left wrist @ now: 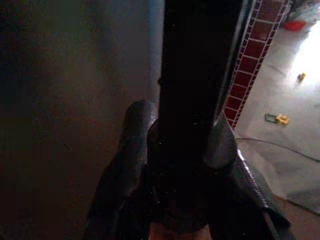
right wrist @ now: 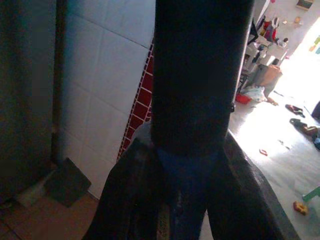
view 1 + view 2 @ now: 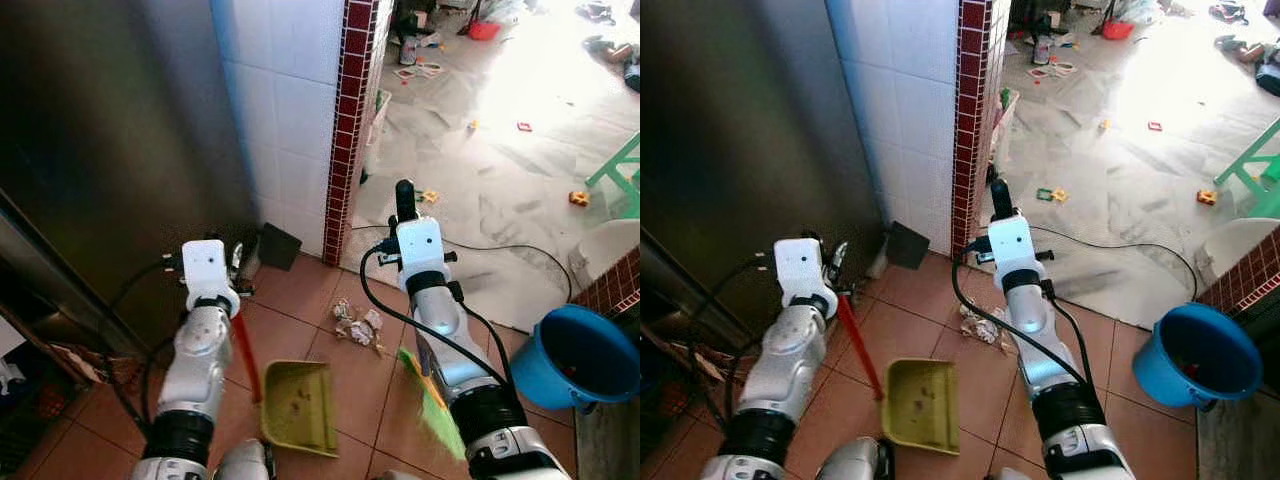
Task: Sweep floor
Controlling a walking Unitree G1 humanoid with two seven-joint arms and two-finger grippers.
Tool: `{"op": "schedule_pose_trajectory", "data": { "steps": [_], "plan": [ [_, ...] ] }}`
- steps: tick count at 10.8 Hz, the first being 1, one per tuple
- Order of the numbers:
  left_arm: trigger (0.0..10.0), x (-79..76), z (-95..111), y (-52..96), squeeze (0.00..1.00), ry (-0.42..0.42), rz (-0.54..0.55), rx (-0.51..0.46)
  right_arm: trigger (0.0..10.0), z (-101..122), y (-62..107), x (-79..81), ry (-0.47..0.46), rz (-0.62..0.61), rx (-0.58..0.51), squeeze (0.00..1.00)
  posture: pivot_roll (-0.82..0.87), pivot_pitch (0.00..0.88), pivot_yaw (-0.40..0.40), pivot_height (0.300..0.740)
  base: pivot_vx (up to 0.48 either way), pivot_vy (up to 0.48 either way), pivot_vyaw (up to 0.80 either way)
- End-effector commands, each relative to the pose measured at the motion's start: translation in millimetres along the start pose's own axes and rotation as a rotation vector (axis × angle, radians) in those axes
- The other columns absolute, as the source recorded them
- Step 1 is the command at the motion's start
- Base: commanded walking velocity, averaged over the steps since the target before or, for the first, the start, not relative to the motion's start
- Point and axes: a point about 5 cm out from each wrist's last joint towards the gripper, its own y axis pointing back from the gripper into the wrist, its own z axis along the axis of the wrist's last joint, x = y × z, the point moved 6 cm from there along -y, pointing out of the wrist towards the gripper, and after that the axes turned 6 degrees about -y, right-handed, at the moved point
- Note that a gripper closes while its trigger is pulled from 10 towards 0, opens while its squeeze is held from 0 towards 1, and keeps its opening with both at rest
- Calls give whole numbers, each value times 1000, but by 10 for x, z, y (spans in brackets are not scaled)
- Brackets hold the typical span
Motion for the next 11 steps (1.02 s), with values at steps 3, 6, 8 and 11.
{"op": "schedule_pose_trajectory", "data": {
  "steps": [3, 6, 8, 11],
  "plan": [
    [10000, 104, 403, -40, 0, 7, 48, -146, 10000, 304, -73, -132, 50, -28, -115, 0, -13, 0, 5, 740, 94, 0, 0],
    [10000, 96, 432, -36, 0, 6, 50, -165, 10000, 295, -77, -105, 52, -25, -112, 0, -10, 0, 2, 740, 391, 0, 0],
    [10000, 85, 477, -38, 0, -1, 55, -180, 10000, 304, -82, -122, 57, -27, -116, 0, -13, 0, 2, 740, 467, 0, 0],
    [10000, 45, 579, -28, 0, -11, 50, -217, 10000, 296, -79, -147, 59, -31, -114, 0, -15, 0, 0, 740, 465, 0, 0]
  ]
}}
